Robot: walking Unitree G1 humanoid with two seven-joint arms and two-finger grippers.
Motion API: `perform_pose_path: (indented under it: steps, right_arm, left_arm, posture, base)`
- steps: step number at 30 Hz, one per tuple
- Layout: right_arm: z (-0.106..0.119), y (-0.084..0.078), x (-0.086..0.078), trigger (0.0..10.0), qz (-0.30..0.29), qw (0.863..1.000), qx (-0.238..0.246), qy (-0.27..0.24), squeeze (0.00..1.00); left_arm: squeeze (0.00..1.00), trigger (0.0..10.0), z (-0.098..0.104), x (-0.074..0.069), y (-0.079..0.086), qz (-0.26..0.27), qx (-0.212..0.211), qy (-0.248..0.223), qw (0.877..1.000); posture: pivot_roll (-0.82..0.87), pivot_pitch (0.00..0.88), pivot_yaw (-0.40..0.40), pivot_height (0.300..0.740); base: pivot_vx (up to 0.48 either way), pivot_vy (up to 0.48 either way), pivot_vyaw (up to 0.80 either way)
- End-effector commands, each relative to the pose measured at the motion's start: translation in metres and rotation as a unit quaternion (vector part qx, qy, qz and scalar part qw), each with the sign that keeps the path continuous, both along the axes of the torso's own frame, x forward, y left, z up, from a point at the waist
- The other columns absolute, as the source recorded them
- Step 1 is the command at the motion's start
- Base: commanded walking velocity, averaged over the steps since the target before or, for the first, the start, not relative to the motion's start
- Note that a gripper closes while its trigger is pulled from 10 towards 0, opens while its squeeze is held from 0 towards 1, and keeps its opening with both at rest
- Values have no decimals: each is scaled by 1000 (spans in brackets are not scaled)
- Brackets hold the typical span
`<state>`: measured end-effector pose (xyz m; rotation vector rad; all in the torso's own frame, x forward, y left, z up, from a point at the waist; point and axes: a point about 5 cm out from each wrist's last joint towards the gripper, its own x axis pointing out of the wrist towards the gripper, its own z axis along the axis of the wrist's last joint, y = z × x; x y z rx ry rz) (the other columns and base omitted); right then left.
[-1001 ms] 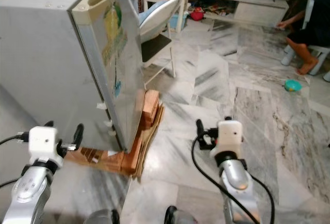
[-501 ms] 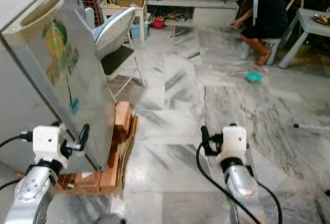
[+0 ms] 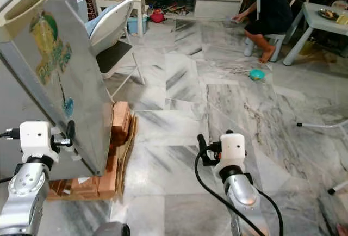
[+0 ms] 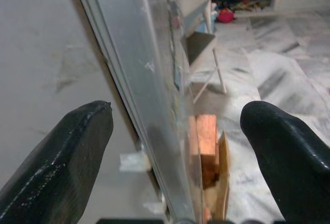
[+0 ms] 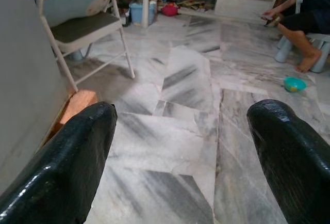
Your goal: Restocking fridge
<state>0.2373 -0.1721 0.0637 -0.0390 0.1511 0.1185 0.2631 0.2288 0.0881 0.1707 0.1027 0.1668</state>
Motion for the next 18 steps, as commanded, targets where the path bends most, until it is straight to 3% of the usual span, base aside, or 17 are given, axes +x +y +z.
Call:
perform_pose_path:
  steps: [1,3,11,18]
  right_arm:
    - [7,0,2,10000,0,1000,1,-15,0]
    - [7,0,1,10000,-1,1000,-1,-14,0]
    - [5,-2,-3,10000,-3,1000,3,-4,0]
    - [4,0,-4,10000,3,1000,3,3,0]
  left_arm:
    - [0,10000,-1,7,3,5,7,6,1000]
    - [0,10000,0,13,2,1,3,6,1000]
    - [0,10000,2,30,-4,-13,6,1,1000]
    - [0,10000,10,58,-13,-50,-3,-4,999]
  posture:
    - [42,75,-43,740]
    - [40,77,-42,740]
    - [29,94,-51,740]
    - [19,98,-53,740]
  base:
    - [0,0,744]
    - [0,0,650]
    - [0,0,0]
    - [0,0,0]
